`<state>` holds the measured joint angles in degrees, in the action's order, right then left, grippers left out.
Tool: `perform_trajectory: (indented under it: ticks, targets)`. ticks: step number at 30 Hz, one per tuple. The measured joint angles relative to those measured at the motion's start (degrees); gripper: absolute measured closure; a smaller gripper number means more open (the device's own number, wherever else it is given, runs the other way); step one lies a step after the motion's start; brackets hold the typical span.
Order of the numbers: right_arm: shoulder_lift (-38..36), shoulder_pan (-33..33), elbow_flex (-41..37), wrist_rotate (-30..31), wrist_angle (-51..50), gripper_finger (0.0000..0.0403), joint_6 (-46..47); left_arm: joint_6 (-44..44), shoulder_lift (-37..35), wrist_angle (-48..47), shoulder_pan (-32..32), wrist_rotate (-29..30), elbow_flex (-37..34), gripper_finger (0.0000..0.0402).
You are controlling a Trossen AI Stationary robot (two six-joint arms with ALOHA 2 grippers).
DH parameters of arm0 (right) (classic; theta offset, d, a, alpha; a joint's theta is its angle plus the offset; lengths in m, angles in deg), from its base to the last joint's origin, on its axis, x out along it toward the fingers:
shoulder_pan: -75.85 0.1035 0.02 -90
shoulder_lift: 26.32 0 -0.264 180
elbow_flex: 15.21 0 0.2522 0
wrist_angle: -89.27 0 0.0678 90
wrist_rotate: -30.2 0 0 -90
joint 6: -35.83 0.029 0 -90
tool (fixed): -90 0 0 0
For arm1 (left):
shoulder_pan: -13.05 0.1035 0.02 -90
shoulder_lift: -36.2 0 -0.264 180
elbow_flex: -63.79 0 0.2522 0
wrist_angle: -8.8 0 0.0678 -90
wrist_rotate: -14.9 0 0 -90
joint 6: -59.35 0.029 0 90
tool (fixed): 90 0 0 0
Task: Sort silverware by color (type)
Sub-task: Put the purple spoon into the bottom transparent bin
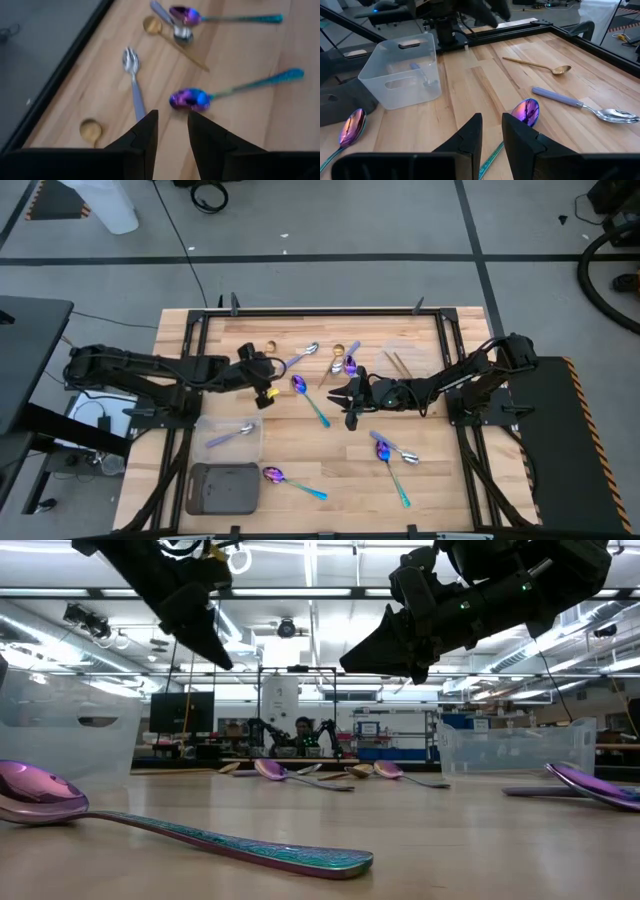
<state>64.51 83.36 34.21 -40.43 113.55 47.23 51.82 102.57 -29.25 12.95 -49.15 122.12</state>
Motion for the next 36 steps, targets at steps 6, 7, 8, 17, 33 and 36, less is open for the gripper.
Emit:
perform_trajectory:
  ticks: [6,7,8,17,33,36]
  targets:
    - [0.00,0.01,0.00,0.00,-0.01,0.0318,0.00,3.30,0.71,5.47,3.60,-0.88,0.00,0.0287]
    - [0.00,0.01,0.00,0.00,0.00,0.0318,0.00,3.66,1.06,6.21,4.29,-1.77,0.00,0.0287]
    - [0.00,0.00,0.00,0.00,-0.02,0.0318,0.00,4.01,1.26,6.47,5.01,-2.77,-0.05,0.0287]
    - [-0.02,0.00,0.02,0.00,-0.50,0.0318,0.00,6.76,9.05,14.92,11.65,-12.98,-0.02,0.0287]
    - [-0.02,0.00,0.02,0.00,-0.85,0.0318,-0.07,6.80,20.91,21.97,21.16,-17.40,-0.01,0.0287]
    - [-0.02,0.00,0.02,-0.06,-0.83,0.0318,-0.06,6.78,21.94,23.51,22.72,-19.25,0.00,0.0287]
